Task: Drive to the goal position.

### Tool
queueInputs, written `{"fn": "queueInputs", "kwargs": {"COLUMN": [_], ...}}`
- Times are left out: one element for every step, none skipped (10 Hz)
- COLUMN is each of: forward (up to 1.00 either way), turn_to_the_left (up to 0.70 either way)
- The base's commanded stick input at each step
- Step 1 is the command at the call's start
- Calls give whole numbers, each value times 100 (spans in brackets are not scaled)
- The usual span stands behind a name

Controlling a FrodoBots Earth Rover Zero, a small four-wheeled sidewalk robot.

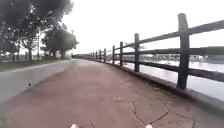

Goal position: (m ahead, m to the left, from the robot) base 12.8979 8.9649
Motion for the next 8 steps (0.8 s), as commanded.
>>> {"fn": "queueInputs", "kwargs": {"forward": [100,100,100,100,100,100,100,100], "turn_to_the_left": [0,0,0,0,0,0,0,0]}}
